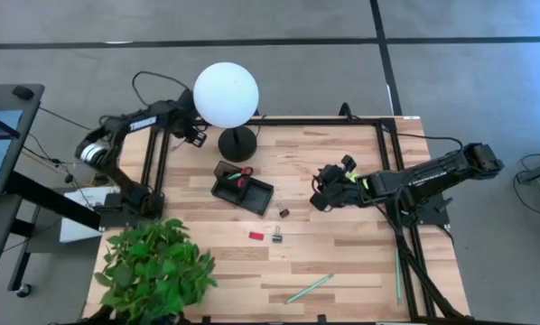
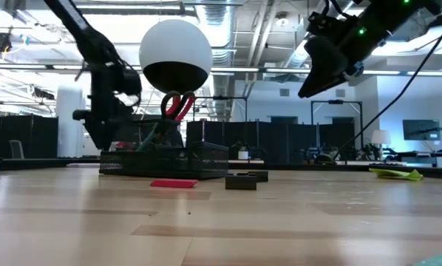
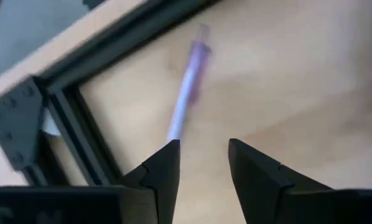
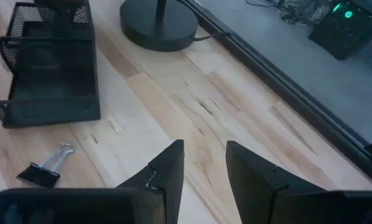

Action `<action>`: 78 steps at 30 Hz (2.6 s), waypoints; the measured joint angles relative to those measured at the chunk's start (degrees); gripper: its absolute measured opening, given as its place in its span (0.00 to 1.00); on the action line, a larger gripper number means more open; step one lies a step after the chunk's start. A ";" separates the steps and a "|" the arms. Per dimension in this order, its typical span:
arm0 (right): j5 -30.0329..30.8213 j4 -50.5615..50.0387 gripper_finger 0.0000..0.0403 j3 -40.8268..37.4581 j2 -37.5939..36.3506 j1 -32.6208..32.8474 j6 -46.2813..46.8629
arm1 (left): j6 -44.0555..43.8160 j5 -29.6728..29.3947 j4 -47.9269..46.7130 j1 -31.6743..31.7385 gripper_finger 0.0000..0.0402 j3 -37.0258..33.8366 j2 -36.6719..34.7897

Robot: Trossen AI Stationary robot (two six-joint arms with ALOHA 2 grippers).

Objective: Pick and place office supplies into organizer
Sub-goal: Put the purple pen into the black desk organizer

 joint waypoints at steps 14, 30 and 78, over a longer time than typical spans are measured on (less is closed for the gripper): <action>-0.22 -0.06 0.28 0.00 0.00 -1.05 0.00 | -1.17 1.00 -0.66 -0.03 0.29 3.32 5.48; -3.56 -0.06 0.28 0.00 0.02 -1.05 0.00 | -2.50 3.29 2.67 2.78 0.29 2.81 5.48; -2.99 0.00 0.28 0.04 0.02 -1.84 -0.07 | 16.45 -8.93 3.52 -0.32 0.24 6.30 9.83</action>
